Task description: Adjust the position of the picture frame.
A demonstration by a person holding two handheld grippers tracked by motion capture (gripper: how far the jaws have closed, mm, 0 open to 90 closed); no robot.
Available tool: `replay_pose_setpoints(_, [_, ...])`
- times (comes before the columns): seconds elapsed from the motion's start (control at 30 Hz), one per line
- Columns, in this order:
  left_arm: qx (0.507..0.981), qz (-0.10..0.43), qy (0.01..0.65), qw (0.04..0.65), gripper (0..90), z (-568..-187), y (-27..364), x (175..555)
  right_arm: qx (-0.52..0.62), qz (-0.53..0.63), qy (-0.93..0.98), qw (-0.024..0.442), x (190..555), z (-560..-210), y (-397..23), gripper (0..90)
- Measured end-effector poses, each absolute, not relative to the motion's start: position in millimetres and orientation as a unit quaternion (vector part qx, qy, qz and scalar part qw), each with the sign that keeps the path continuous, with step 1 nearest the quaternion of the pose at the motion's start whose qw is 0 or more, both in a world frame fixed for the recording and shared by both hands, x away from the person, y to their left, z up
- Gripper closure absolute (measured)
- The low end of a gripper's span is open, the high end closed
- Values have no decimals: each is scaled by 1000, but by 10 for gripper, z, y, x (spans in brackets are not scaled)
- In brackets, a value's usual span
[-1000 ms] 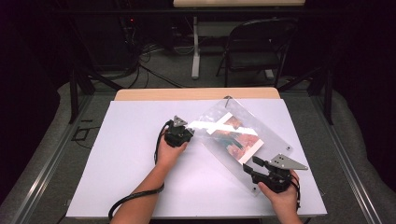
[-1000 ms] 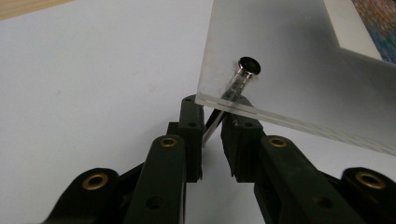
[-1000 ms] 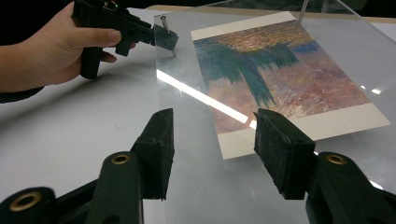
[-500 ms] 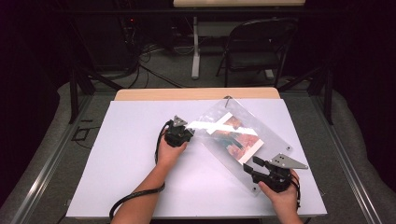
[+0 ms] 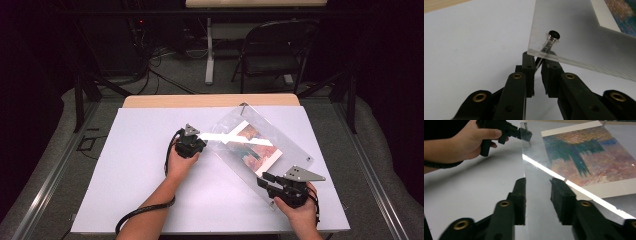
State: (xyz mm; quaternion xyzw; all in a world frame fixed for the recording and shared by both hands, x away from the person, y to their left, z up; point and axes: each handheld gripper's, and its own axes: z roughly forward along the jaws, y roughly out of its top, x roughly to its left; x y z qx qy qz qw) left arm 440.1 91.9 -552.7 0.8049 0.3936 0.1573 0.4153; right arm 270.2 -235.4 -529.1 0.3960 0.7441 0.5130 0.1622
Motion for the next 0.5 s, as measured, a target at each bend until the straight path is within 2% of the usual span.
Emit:
replay_pose_setpoints(0.1, [801,152,395,422,815,-5507,942,4384,385,501,759,158,2692,-5296,-2281,762])
replay_pose_setpoints(0.17, [801,150,396,424,818,-5491,957,4369,380,500,768,124,2703,-5313,-2220,794])
replay_pose_setpoints(0.5, [800,148,389,431,841,-5465,1008,4301,378,469,793,90,2743,-5395,-2078,862])
